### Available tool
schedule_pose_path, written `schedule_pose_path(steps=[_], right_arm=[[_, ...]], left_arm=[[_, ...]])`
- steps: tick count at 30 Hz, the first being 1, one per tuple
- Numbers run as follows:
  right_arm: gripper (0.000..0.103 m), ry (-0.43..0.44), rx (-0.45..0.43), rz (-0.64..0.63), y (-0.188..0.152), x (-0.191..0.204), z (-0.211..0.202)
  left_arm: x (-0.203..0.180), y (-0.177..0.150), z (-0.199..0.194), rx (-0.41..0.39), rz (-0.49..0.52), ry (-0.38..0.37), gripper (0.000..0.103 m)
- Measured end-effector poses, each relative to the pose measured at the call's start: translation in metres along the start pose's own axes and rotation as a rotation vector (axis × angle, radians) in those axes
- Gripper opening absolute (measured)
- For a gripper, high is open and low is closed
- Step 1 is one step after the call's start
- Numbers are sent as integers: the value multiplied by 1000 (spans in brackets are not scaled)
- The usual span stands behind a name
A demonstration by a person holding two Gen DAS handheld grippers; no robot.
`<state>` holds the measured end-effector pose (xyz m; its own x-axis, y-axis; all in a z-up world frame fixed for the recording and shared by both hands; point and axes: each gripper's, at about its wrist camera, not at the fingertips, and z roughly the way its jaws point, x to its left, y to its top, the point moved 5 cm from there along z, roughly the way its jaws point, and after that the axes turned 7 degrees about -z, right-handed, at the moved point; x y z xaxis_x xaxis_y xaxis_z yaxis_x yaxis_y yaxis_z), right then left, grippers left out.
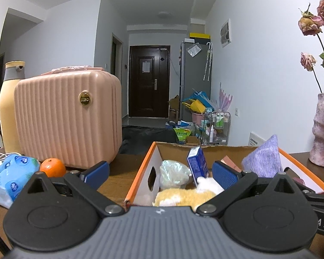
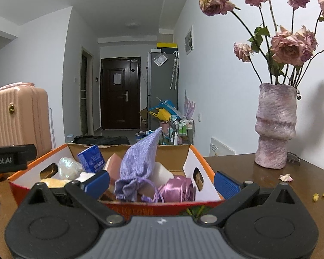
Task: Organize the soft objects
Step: 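Move both grippers back from the box toward the plush and towel roll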
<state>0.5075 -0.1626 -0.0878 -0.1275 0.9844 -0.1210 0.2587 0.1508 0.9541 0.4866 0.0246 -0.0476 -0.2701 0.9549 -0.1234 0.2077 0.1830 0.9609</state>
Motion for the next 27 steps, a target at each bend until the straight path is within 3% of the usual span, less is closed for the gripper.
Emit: schedule_pose_path(steps=[27], right_arm=[[103, 5, 19, -39, -38, -17, -120]], left_arm=[[39, -28, -102, 60, 20, -34, 103]])
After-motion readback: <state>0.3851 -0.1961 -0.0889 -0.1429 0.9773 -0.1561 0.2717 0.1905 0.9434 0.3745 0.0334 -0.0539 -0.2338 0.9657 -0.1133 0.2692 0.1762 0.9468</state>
